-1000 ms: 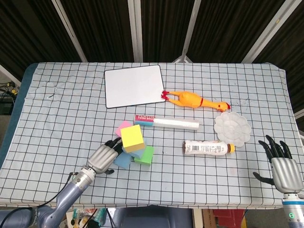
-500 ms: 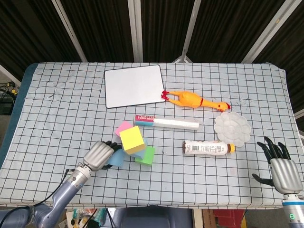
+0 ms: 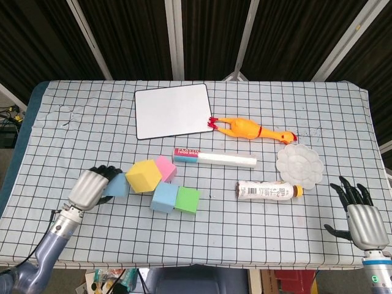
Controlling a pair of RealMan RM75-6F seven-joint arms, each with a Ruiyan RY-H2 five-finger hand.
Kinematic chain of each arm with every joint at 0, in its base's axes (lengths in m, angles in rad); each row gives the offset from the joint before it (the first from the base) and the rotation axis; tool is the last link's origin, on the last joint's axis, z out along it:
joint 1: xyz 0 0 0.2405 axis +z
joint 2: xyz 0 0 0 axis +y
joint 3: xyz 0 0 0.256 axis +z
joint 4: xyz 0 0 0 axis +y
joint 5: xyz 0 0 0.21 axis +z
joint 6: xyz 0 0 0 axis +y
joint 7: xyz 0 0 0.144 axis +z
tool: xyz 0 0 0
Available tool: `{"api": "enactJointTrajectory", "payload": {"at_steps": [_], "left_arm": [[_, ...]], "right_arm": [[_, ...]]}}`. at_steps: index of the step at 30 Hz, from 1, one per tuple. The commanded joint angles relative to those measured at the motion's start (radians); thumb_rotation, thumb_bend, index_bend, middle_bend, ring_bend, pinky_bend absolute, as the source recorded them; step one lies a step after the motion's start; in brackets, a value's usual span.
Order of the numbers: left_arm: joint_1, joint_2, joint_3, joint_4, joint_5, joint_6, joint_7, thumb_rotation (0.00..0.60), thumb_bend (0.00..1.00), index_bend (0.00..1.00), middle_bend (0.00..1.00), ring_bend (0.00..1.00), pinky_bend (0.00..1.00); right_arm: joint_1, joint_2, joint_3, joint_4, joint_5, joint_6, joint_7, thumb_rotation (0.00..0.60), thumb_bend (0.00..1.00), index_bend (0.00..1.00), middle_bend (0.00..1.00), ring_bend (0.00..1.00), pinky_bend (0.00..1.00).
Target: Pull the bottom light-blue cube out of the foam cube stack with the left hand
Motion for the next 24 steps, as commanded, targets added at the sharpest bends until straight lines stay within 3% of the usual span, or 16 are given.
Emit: {"api": "enactJointTrajectory", "payload": {"at_steps": [1, 12, 24], "left_arm": [[0.034, 0.022, 0.010, 0.057, 0.017, 0.030, -0.066, 0.600, 0.47, 0.36, 0.47, 0.50, 0.58], [0.111, 0.022, 0.009, 0.163, -0.013, 0.078, -0.144, 0.600, 0.46, 0.35, 0.46, 0.49, 0.57], [0.108, 0.105, 0.020, 0.073, -0.091, -0.098, -0.184, 0.600, 0.45, 0.32, 0.42, 0.45, 0.56]], "right_arm": [[0.000, 0.000, 0.000, 0.000, 0.002, -0.002, 0.000, 0.600, 0.02, 0.16, 0.04, 0.14, 0.07], [0.003, 0.004, 0.001, -0.001, 0.006, -0.007, 0.007, 0.600, 0.02, 0.16, 0.04, 0.14, 0.07], [0.005, 0.003, -0.001, -0.002, 0.007, -0.011, 0.001, 0.600, 0.02, 0.16, 0.04, 0.14, 0.07]]}}
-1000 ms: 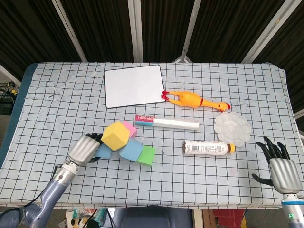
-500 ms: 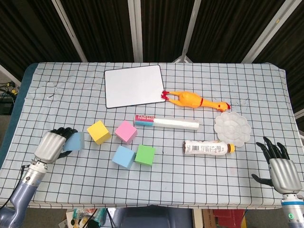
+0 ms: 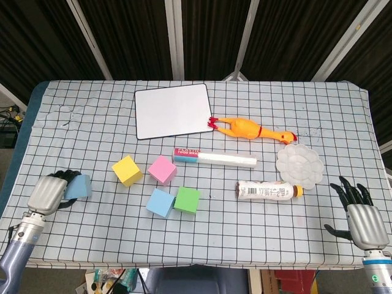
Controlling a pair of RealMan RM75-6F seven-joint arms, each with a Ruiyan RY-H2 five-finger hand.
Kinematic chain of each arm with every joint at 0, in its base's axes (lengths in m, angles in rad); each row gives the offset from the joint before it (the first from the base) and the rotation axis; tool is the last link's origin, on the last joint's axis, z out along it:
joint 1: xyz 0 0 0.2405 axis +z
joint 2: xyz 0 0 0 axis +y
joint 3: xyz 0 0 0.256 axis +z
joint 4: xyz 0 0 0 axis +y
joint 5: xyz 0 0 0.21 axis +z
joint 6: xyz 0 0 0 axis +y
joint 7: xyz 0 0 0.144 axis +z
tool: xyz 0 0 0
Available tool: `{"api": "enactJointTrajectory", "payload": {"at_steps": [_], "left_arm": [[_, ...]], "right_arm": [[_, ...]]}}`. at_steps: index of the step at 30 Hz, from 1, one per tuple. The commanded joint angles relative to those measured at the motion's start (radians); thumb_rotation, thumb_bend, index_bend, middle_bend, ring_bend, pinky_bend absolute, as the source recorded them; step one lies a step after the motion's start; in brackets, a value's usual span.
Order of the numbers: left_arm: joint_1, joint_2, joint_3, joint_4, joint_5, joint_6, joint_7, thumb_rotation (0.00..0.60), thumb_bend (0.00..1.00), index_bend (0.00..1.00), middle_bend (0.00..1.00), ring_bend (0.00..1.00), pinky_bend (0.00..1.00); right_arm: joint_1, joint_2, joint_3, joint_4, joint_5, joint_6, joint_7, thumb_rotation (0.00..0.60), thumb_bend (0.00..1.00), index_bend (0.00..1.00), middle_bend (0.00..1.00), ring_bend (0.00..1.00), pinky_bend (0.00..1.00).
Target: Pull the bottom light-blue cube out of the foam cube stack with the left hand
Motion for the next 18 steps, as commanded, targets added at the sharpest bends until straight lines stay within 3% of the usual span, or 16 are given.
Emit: {"api": "enactJointTrajectory", "payload": {"at_steps": [1, 10, 18], "left_arm": [[-0.014, 0.038, 0.006, -0.046, -0.015, -0.062, -0.044, 0.600, 0.44, 0.32, 0.42, 0.45, 0.56], [-0.065, 0.073, 0.012, -0.083, 0.010, -0.179, -0.178, 0.600, 0.41, 0.32, 0.41, 0.42, 0.56], [-0.092, 0.108, 0.050, -0.127, 0.081, -0.226, -0.319, 0.600, 0.41, 0.32, 0.40, 0.41, 0.56]], "right_arm": [[0.000, 0.000, 0.000, 0.000, 0.001, -0.001, -0.001, 0.600, 0.02, 0.16, 0.04, 0.14, 0.07], [0.001, 0.000, 0.002, 0.001, 0.005, -0.001, 0.002, 0.600, 0.02, 0.16, 0.04, 0.14, 0.07], [0.001, 0.002, 0.002, 0.002, 0.005, 0.000, 0.012, 0.600, 0.02, 0.16, 0.04, 0.14, 0.07]]}}
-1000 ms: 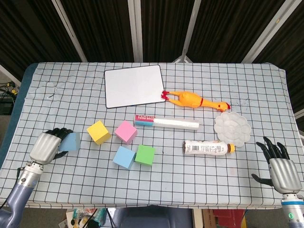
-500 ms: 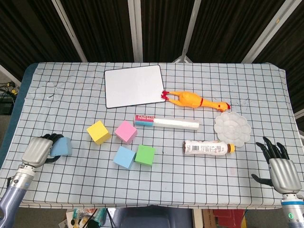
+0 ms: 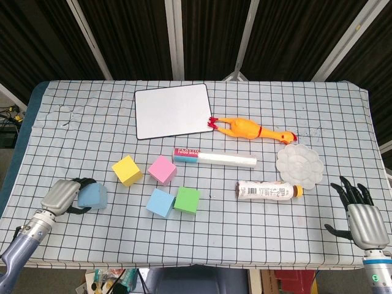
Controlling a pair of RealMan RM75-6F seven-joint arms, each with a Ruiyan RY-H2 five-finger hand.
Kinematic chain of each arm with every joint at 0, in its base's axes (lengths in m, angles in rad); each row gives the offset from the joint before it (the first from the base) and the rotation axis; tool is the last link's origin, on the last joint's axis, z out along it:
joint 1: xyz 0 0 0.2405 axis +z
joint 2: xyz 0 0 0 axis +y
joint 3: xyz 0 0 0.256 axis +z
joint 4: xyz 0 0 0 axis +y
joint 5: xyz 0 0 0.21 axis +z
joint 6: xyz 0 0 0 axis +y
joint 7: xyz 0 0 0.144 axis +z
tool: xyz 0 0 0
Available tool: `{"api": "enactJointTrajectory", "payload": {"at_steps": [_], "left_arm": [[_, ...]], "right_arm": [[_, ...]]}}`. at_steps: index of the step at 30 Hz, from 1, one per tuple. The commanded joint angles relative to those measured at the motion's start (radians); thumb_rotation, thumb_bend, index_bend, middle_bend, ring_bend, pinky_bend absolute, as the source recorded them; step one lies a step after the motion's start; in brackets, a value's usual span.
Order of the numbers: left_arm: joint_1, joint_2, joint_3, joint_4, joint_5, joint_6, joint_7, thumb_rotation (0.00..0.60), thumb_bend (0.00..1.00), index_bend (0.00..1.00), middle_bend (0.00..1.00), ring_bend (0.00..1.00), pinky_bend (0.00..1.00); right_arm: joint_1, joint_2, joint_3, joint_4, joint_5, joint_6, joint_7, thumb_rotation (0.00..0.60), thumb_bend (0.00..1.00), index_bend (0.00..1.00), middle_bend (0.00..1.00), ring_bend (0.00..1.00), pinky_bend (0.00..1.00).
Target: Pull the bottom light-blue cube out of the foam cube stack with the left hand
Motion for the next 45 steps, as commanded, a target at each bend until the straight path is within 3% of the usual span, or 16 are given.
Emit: {"api": "enactJointTrajectory", "payload": {"at_steps": [1, 12, 15, 18, 21, 26, 30, 34, 38, 45], "left_arm": [[-0.011, 0.025, 0.021, -0.025, 0.034, -0.015, -0.047, 0.600, 0.41, 0.32, 0.40, 0.41, 0.56], [-0.020, 0.075, 0.053, -0.105, 0.115, 0.007, -0.043, 0.600, 0.40, 0.28, 0.34, 0.35, 0.54], [-0.029, 0.089, 0.063, -0.135, 0.130, -0.006, -0.021, 0.600, 0.32, 0.26, 0.29, 0.29, 0.51], [-0.036, 0.099, 0.065, -0.156, 0.131, -0.020, 0.000, 0.600, 0.20, 0.22, 0.18, 0.18, 0.44], [-0.043, 0.118, 0.069, -0.182, 0.126, -0.038, 0.028, 0.600, 0.09, 0.12, 0.05, 0.03, 0.31], [-0.037, 0.142, 0.067, -0.213, 0.128, -0.020, 0.069, 0.600, 0.04, 0.04, 0.00, 0.00, 0.18], [-0.016, 0.167, 0.070, -0.237, 0.190, 0.079, -0.003, 0.600, 0.04, 0.04, 0.00, 0.00, 0.17], [0.069, 0.185, 0.053, -0.216, 0.276, 0.340, -0.076, 0.600, 0.04, 0.03, 0.00, 0.00, 0.17], [0.171, 0.196, 0.039, -0.187, 0.251, 0.495, 0.024, 0.600, 0.05, 0.05, 0.00, 0.00, 0.18], [0.282, 0.184, 0.043, -0.237, 0.119, 0.505, 0.288, 0.600, 0.07, 0.09, 0.03, 0.00, 0.19]], "right_arm": [[0.001, 0.000, 0.000, 0.001, 0.002, -0.002, 0.001, 0.600, 0.02, 0.16, 0.04, 0.14, 0.07], [0.003, -0.003, -0.001, 0.002, 0.001, -0.005, -0.006, 0.600, 0.02, 0.16, 0.04, 0.14, 0.07], [0.003, -0.003, 0.000, 0.001, 0.004, -0.005, -0.006, 0.600, 0.02, 0.16, 0.04, 0.14, 0.07], [0.003, -0.004, 0.001, 0.002, 0.004, -0.003, -0.004, 0.600, 0.02, 0.16, 0.04, 0.14, 0.07], [0.002, -0.003, 0.002, 0.003, 0.000, 0.002, 0.002, 0.600, 0.02, 0.16, 0.04, 0.14, 0.07], [0.001, -0.003, 0.001, 0.005, -0.001, 0.004, 0.005, 0.600, 0.02, 0.16, 0.04, 0.14, 0.07], [0.001, -0.005, 0.000, 0.004, -0.002, 0.003, 0.001, 0.600, 0.02, 0.16, 0.04, 0.14, 0.07], [0.001, -0.008, 0.003, 0.005, -0.001, 0.006, -0.002, 0.600, 0.02, 0.16, 0.04, 0.14, 0.07], [0.002, -0.010, 0.002, 0.005, 0.001, 0.004, -0.007, 0.600, 0.02, 0.16, 0.04, 0.14, 0.07], [-0.001, -0.016, -0.001, 0.003, -0.009, 0.015, -0.023, 0.600, 0.02, 0.16, 0.04, 0.14, 0.07]]}}
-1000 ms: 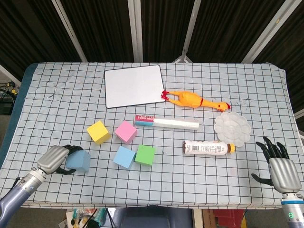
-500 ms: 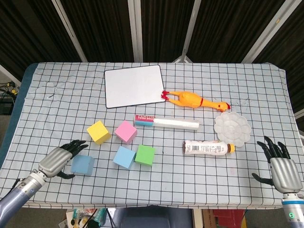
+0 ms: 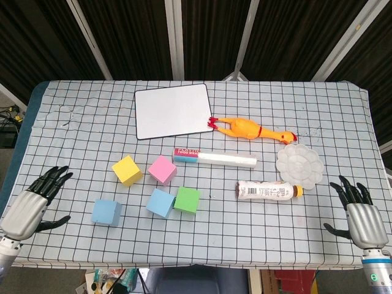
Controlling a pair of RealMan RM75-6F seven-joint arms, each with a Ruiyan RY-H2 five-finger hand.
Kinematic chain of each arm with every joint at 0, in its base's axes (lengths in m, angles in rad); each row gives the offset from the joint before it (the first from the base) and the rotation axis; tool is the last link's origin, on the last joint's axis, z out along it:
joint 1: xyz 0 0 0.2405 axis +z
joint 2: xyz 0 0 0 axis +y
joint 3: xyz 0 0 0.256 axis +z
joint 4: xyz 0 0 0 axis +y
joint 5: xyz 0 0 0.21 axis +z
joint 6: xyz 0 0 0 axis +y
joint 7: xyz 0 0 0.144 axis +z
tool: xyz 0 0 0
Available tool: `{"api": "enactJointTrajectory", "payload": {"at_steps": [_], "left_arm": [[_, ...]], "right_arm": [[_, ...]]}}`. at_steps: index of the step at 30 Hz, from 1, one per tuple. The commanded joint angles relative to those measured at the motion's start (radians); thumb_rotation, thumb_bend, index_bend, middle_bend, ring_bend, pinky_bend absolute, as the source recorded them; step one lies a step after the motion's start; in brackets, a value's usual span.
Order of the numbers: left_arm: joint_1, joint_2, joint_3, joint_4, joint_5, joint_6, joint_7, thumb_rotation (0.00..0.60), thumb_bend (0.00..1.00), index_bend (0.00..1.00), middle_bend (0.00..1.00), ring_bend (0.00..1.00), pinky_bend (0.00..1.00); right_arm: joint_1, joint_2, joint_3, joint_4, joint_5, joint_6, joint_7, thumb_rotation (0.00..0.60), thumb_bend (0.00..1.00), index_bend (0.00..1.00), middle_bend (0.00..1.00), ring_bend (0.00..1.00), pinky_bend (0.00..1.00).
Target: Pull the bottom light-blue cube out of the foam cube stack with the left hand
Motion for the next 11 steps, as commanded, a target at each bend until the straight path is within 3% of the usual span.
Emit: {"api": "enactJointTrajectory", "payload": {"at_steps": [1, 11], "left_arm": [[0.085, -0.009, -0.006, -0.038, -0.085, 0.003, 0.171, 0.600, 0.07, 0.09, 0.03, 0.00, 0.19], [0.134, -0.076, -0.053, -0.001, -0.105, 0.069, 0.265, 0.600, 0.08, 0.10, 0.03, 0.00, 0.19]], "right_arm": [[-0.003, -0.004, -0.001, 0.001, -0.009, 0.011, -0.006, 0.600, 0.02, 0.16, 0.04, 0.14, 0.07], [-0.017, -0.030, 0.013, 0.022, -0.030, 0.072, -0.015, 0.600, 0.02, 0.16, 0.04, 0.14, 0.07]]}}
